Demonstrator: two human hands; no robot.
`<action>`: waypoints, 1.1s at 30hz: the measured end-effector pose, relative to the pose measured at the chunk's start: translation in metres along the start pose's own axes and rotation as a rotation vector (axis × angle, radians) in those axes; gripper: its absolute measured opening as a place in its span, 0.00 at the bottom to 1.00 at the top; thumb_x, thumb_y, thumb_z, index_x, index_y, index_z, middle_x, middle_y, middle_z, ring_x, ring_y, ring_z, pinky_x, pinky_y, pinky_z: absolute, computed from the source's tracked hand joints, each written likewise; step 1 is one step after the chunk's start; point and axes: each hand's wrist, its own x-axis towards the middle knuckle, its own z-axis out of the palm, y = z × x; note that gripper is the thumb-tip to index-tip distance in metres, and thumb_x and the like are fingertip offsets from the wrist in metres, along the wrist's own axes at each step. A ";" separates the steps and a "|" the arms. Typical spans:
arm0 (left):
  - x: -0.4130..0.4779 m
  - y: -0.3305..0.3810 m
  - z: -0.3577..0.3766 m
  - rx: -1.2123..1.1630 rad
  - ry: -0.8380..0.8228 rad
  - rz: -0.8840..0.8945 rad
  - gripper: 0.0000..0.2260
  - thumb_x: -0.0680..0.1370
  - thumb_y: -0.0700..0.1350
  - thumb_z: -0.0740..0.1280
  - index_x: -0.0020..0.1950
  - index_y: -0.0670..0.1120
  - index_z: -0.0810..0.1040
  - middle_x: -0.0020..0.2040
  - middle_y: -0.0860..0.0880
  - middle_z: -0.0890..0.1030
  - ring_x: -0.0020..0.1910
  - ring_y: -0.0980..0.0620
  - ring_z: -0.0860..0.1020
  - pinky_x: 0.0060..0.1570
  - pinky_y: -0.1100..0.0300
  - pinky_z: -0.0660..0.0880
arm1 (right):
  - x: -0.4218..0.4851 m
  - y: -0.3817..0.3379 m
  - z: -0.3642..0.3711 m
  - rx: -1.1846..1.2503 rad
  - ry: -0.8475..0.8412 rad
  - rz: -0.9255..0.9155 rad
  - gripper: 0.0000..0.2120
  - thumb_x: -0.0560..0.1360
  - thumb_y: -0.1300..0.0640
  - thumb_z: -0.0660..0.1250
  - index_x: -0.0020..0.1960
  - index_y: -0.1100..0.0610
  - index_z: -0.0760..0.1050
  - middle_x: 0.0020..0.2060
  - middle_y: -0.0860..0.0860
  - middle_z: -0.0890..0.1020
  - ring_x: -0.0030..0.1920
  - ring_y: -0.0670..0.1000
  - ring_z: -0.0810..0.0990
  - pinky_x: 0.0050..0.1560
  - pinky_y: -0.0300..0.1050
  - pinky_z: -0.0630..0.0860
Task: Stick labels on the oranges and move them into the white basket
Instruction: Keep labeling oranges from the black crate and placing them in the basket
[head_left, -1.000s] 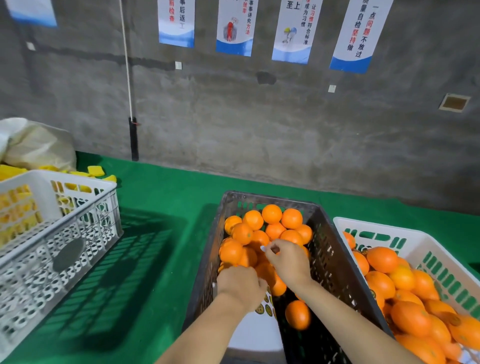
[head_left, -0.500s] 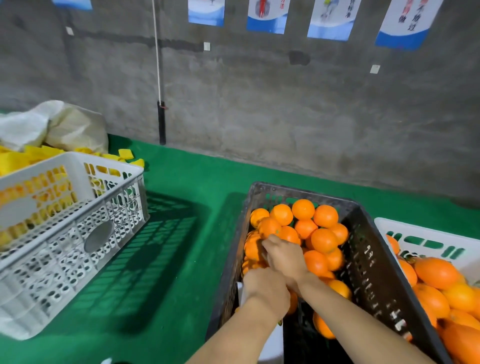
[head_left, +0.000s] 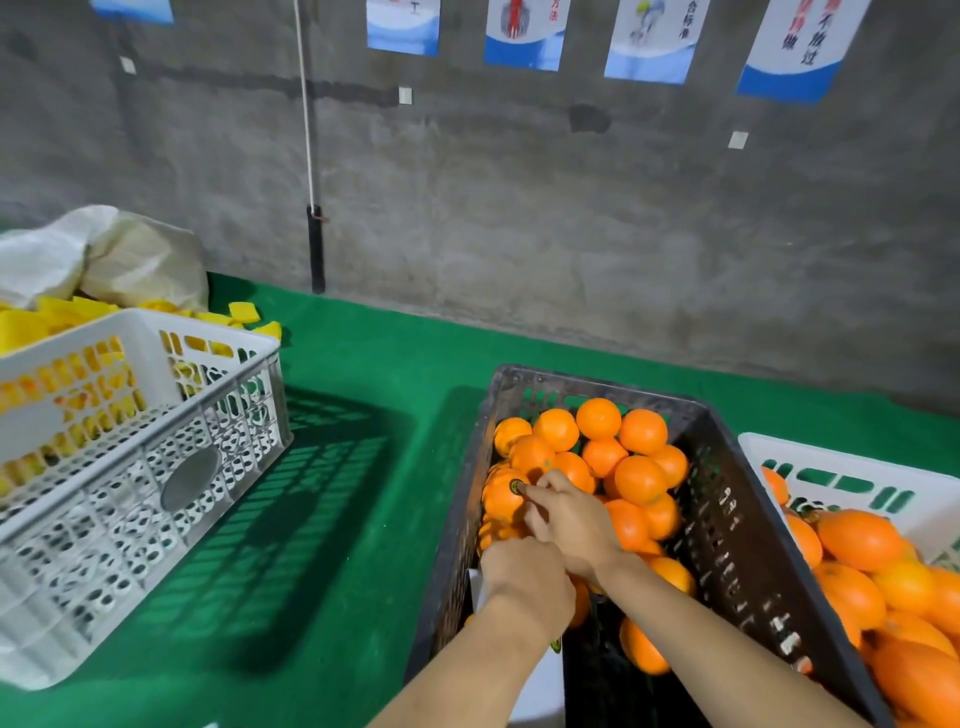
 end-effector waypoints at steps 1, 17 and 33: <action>0.000 0.000 0.000 0.001 -0.004 0.001 0.16 0.85 0.51 0.56 0.57 0.43 0.78 0.54 0.44 0.81 0.52 0.46 0.81 0.40 0.56 0.70 | 0.002 -0.001 0.000 0.003 -0.005 0.025 0.21 0.82 0.46 0.58 0.74 0.47 0.70 0.56 0.48 0.72 0.51 0.50 0.75 0.38 0.44 0.71; 0.004 -0.001 0.006 -0.002 0.002 0.021 0.21 0.83 0.58 0.56 0.57 0.42 0.78 0.52 0.43 0.81 0.51 0.44 0.81 0.40 0.55 0.70 | 0.032 0.003 0.012 -0.209 -0.070 0.050 0.39 0.67 0.30 0.70 0.72 0.48 0.69 0.80 0.51 0.51 0.79 0.59 0.42 0.74 0.63 0.35; 0.002 0.000 0.005 -0.171 0.221 0.072 0.18 0.82 0.60 0.55 0.47 0.49 0.76 0.50 0.47 0.83 0.49 0.45 0.81 0.41 0.56 0.71 | -0.074 0.054 -0.099 -0.060 0.584 0.618 0.38 0.67 0.50 0.75 0.74 0.53 0.67 0.67 0.55 0.72 0.67 0.59 0.71 0.69 0.61 0.64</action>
